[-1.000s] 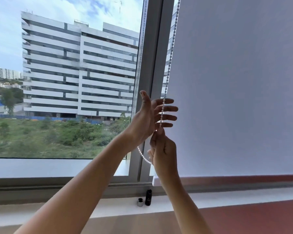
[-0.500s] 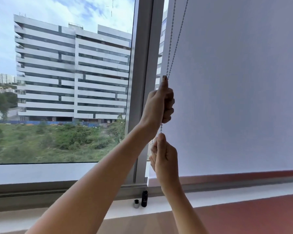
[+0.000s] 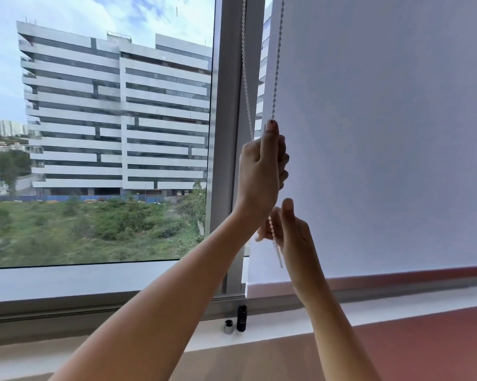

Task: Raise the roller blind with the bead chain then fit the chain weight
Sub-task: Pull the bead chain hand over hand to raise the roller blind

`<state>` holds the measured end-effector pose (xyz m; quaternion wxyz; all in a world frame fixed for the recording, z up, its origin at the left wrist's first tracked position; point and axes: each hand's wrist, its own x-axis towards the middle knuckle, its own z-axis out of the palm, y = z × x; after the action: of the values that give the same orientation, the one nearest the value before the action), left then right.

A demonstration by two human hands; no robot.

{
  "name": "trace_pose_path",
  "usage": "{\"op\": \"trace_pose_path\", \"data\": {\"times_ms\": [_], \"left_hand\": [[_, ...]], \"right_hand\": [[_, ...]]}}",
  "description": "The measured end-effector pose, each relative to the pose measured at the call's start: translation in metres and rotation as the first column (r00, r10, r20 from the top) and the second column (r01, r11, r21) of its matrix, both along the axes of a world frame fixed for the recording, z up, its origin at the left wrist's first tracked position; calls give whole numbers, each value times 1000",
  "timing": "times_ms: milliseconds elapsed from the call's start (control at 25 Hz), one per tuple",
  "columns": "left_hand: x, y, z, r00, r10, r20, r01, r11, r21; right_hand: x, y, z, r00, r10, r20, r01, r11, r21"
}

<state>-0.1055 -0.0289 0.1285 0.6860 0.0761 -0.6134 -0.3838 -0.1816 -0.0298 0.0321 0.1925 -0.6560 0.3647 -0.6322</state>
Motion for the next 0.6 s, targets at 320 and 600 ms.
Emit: {"op": "trace_pose_path", "data": {"times_ms": [320,600], "left_hand": [[6,2,-60,999,18,41,-20,999,44],[27,1,-152,979,47,198,-84,979,184]], "right_hand": [[-3,9,46,983,88,164,-67,990,-126],[13,19,72,970,211,121,-202,976,-83]]}}
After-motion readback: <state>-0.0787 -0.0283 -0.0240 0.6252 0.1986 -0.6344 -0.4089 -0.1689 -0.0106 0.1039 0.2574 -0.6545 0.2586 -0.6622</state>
